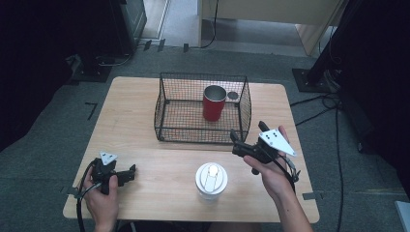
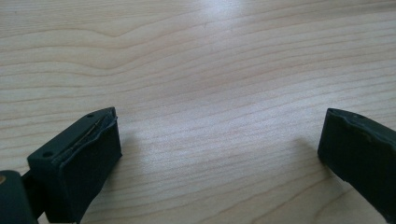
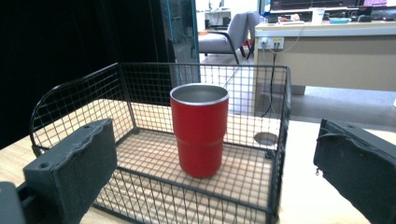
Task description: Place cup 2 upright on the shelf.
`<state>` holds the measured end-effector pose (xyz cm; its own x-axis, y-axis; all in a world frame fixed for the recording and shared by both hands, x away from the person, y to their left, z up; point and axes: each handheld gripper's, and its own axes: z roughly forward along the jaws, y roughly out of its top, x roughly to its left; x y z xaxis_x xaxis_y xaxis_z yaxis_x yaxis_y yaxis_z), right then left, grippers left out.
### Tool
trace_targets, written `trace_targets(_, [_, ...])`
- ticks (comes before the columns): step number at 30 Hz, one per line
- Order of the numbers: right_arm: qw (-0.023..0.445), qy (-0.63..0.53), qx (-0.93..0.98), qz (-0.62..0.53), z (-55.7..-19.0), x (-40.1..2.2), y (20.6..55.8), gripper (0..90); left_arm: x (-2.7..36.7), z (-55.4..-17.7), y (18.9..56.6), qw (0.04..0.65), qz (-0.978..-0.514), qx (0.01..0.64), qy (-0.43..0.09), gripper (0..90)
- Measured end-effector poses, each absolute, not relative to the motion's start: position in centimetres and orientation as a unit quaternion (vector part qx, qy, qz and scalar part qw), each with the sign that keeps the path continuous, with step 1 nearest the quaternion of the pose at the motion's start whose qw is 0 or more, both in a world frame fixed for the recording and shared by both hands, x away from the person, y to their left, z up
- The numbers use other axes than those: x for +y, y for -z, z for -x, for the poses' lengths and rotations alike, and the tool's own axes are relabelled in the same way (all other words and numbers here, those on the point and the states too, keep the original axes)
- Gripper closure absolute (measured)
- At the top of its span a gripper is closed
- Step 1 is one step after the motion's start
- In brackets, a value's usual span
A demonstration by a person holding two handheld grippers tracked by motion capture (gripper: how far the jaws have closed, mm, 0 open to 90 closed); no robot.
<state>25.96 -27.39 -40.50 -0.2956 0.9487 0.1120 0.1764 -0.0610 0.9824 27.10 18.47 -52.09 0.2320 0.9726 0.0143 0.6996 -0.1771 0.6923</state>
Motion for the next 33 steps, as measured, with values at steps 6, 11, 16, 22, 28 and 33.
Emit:
trace_targets(6, [0.349, -0.544, 0.588, -0.486, -23.9, -28.3, 42.0, 0.0, 18.5, -27.1, 52.1, 0.289, -0.73, 0.573, -0.236, 0.0])
trace_targets(11, [0.348, -0.54, 0.591, -0.488, -22.8, -28.4, 43.1, 0.0, 18.5, -27.1, 52.1, 0.289, -0.729, 0.573, -0.237, 0.0])
trace_targets(16, [0.345, -0.533, 0.597, -0.49, -21.2, -28.6, 44.6, 0.0, 18.5, -27.1, 52.1, 0.289, -0.73, 0.573, -0.237, 0.0])
trace_targets(22, [0.345, -0.53, 0.6, -0.491, -19.9, -28.9, 45.7, 0.0, 18.5, -27.1, 52.1, 0.288, -0.73, 0.572, -0.237, 0.0])
trace_targets(28, [0.334, -0.528, 0.609, -0.489, -18.3, -28.6, 47.1, 0.0, 18.5, -27.1, 52.1, 0.288, -0.73, 0.572, -0.237, 0.0])
trace_targets(33, [0.324, -0.527, 0.621, -0.481, -17.2, -27.9, 48.1, 0.0, 18.5, -27.1, 52.1, 0.288, -0.73, 0.572, -0.237, 0.0])
